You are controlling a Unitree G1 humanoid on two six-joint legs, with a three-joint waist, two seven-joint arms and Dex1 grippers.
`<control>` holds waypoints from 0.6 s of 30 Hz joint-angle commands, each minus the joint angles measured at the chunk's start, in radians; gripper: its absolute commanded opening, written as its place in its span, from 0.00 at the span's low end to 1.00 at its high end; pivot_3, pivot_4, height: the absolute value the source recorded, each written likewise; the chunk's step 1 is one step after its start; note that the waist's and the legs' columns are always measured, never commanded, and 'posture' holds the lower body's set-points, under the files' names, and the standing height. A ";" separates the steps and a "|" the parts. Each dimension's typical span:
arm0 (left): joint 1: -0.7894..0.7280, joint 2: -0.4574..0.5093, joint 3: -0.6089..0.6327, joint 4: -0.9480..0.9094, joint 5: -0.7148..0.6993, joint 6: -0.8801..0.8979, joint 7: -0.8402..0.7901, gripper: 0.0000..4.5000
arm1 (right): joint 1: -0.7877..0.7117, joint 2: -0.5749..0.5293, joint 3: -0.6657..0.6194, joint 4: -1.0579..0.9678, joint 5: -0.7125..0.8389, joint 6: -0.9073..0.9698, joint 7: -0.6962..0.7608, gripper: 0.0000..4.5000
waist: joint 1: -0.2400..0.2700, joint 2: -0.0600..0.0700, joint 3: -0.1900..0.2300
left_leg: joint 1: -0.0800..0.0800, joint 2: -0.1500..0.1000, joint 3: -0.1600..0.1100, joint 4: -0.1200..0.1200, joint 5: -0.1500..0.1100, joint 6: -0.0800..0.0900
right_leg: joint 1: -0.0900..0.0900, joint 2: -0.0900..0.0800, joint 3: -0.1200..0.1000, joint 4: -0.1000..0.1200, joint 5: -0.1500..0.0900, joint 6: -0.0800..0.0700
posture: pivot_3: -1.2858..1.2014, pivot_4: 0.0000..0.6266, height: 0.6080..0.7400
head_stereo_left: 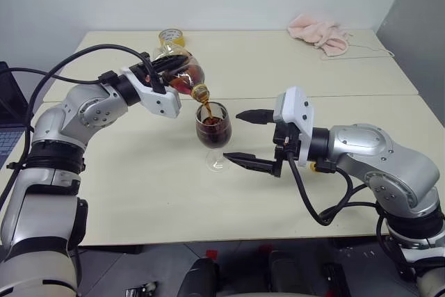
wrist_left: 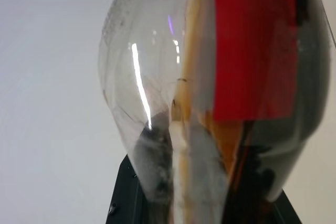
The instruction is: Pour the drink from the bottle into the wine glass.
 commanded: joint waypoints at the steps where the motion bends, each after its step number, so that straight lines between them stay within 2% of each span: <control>1: -0.023 0.024 0.004 -0.019 -0.016 -0.007 0.019 0.15 | -0.005 0.001 -0.022 -0.039 0.010 -0.009 -0.001 1.00 | 0.000 0.000 0.000 | 0.000 0.000 0.000 0.000 0.000 0.000 | 0.000 0.000 0.000 0.000 0.000 0.000 | 0.52 0.24 1.00; 16: 0.006 0.013 0.011 -0.049 -0.054 0.002 -0.007 0.15 | -0.004 0.000 -0.020 -0.035 0.008 -0.014 0.005 1.00 | 0.000 0.000 0.000 | 0.000 0.000 0.000 0.000 0.000 0.000 | 0.000 0.000 0.000 0.000 0.000 0.000 | 0.52 0.24 1.00; 18: 0.023 0.001 0.016 -0.068 -0.092 0.020 -0.031 0.15 | -0.003 0.001 -0.020 -0.035 0.007 -0.015 0.004 1.00 | 0.000 0.000 0.000 | 0.000 0.000 0.000 0.000 0.000 0.000 | 0.000 0.000 0.000 0.000 0.000 0.000 | 0.52 0.24 1.00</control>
